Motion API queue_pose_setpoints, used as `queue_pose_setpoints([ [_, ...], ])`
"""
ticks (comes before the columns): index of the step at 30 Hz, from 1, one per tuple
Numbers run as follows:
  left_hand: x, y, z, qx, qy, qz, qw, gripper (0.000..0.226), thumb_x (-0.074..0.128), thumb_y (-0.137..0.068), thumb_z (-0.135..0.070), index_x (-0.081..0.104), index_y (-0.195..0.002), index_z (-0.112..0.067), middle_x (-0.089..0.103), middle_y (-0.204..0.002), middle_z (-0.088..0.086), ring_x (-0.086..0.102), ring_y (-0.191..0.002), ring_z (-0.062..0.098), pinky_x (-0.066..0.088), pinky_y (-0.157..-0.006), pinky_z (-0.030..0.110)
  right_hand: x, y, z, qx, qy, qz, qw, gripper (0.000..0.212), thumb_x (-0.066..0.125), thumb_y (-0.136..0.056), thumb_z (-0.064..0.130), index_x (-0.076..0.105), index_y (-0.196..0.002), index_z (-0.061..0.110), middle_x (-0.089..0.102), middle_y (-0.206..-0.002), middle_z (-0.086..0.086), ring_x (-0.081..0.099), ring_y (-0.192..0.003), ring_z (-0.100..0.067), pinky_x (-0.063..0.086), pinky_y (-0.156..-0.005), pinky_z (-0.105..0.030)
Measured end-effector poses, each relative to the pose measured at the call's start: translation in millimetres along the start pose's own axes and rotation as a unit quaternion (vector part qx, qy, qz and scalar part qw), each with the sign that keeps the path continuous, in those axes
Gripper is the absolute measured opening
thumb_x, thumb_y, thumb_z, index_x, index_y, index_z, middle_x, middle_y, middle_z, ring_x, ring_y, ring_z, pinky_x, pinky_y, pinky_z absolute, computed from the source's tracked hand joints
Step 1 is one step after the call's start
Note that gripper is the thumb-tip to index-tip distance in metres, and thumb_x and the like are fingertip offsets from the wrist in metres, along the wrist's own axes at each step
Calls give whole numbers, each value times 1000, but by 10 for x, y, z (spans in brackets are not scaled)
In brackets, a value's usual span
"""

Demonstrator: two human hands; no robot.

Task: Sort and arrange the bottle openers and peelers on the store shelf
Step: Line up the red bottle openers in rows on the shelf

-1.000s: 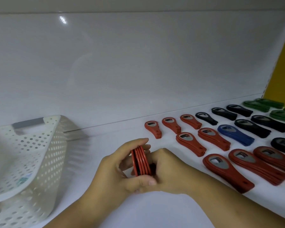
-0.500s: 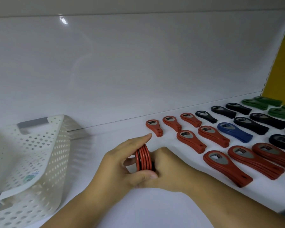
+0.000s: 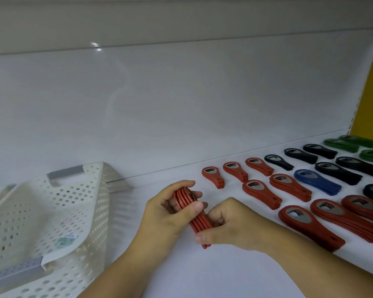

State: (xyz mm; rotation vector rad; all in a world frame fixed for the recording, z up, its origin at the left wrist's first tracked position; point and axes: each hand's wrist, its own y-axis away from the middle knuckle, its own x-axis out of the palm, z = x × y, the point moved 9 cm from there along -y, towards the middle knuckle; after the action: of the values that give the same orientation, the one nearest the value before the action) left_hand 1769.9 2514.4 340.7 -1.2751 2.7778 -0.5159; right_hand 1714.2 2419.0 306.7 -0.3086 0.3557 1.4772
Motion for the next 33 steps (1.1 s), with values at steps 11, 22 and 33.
queue_pose_setpoints([
  [11, 73, 45, -62, 23, 6, 9, 1000, 45, 83, -47, -33, 74, -91, -31, 72, -91, 10, 68, -92, 34, 57, -81, 44, -72, 191, 145, 46, 24, 22, 998, 52, 80, -58, 49, 74, -88, 7, 68, -86, -16, 59, -79, -14, 51, -80, -36],
  [22, 216, 134, -81, 44, 37, 36, 998, 37, 79, -60, -8, 73, -95, -20, 71, -95, 9, 71, -89, 31, 57, -72, 33, -154, 352, 138, 80, 50, -11, 995, 26, 81, -58, 40, 73, -66, 17, 65, -69, 1, 61, -73, -12, 52, -85, -39],
  [33, -89, 31, 276, -133, -123, -5, 983, 14, 59, -91, -18, 62, -104, -22, 73, -93, 4, 68, -89, 15, 50, -86, 29, -944, 266, -128, 268, 263, -147, 915, 40, 83, -61, 39, 54, -74, 15, 55, -71, 5, 54, -65, -9, 38, -50, -20],
])
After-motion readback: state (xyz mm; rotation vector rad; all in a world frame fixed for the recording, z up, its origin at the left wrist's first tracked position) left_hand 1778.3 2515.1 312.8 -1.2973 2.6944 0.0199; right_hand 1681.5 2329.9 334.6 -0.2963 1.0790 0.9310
